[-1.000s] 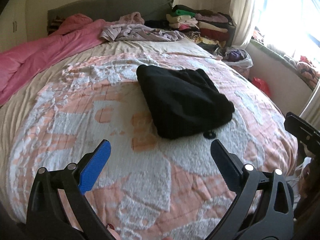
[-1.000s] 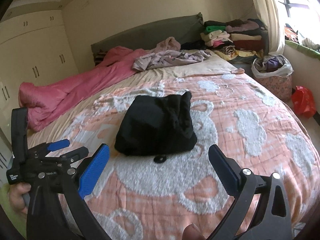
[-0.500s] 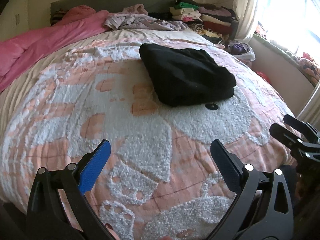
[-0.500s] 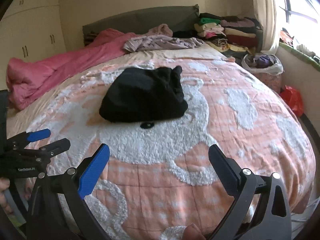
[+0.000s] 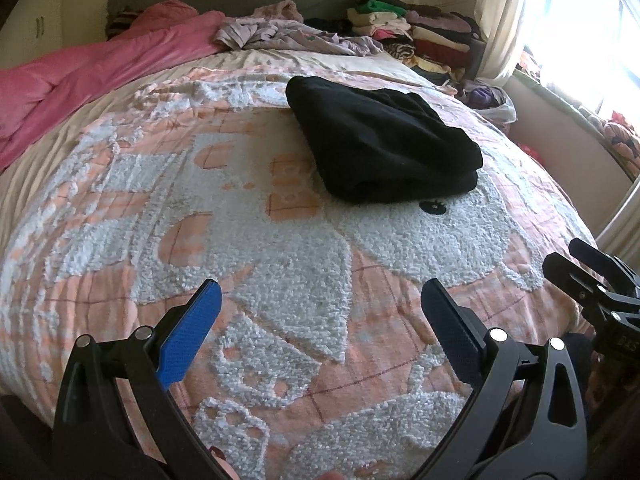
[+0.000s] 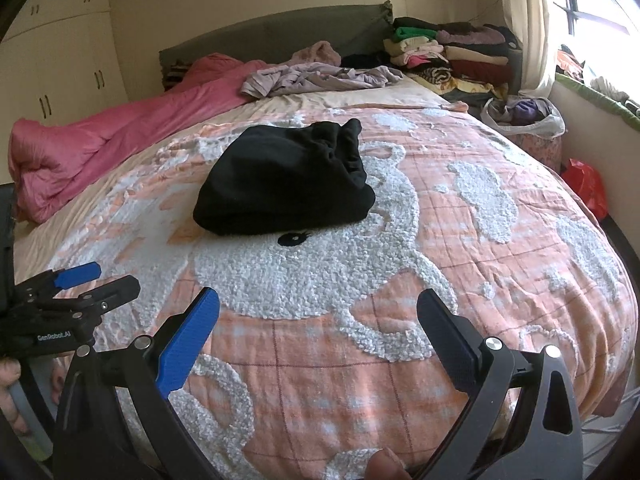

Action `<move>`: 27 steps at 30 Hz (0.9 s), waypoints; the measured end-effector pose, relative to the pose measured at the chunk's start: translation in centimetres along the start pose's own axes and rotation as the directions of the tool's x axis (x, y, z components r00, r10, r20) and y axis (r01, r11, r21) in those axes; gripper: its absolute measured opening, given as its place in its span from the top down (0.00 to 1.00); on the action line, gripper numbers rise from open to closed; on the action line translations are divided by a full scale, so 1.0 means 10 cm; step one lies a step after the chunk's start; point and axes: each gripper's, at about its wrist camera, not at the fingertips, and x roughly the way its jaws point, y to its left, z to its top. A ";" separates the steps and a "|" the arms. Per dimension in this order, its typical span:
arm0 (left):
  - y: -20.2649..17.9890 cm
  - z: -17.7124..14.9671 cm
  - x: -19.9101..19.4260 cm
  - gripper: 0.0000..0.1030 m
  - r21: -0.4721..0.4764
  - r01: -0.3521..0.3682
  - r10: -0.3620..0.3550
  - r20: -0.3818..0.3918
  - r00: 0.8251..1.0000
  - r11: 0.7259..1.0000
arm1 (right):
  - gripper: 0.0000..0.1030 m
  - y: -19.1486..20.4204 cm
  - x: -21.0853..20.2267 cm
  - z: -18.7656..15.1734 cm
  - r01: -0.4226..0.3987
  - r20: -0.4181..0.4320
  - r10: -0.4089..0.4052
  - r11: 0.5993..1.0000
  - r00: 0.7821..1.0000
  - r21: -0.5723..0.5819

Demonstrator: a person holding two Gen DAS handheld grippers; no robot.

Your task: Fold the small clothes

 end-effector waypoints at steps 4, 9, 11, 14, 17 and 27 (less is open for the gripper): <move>0.00 0.00 0.00 0.09 0.007 -0.012 0.012 0.002 1.000 1.000 | 0.04 0.00 -0.01 0.00 -0.002 -0.001 0.002 1.000 1.000 0.001; -0.02 0.01 -0.04 0.09 0.005 -0.027 0.026 0.014 1.000 1.000 | 0.04 -0.01 -0.01 0.00 0.000 -0.001 0.000 1.000 1.000 0.000; -0.02 0.01 -0.06 0.09 0.001 -0.025 0.025 0.018 1.000 1.000 | 0.04 -0.02 -0.02 -0.01 0.001 -0.001 -0.001 1.000 1.000 0.002; -0.02 0.01 -0.06 0.09 0.000 -0.033 0.033 0.019 0.999 0.999 | 0.04 -0.02 -0.02 -0.01 0.004 -0.001 -0.004 1.000 1.000 0.002; -0.02 0.01 -0.07 0.09 0.001 -0.039 0.039 0.018 0.999 0.999 | 0.04 -0.02 -0.03 -0.01 0.005 0.000 -0.005 1.000 1.000 0.002; -0.01 0.01 -0.07 0.09 0.001 -0.044 0.044 0.016 0.999 0.999 | 0.04 -0.03 -0.05 -0.01 0.012 0.007 -0.012 1.000 1.000 0.004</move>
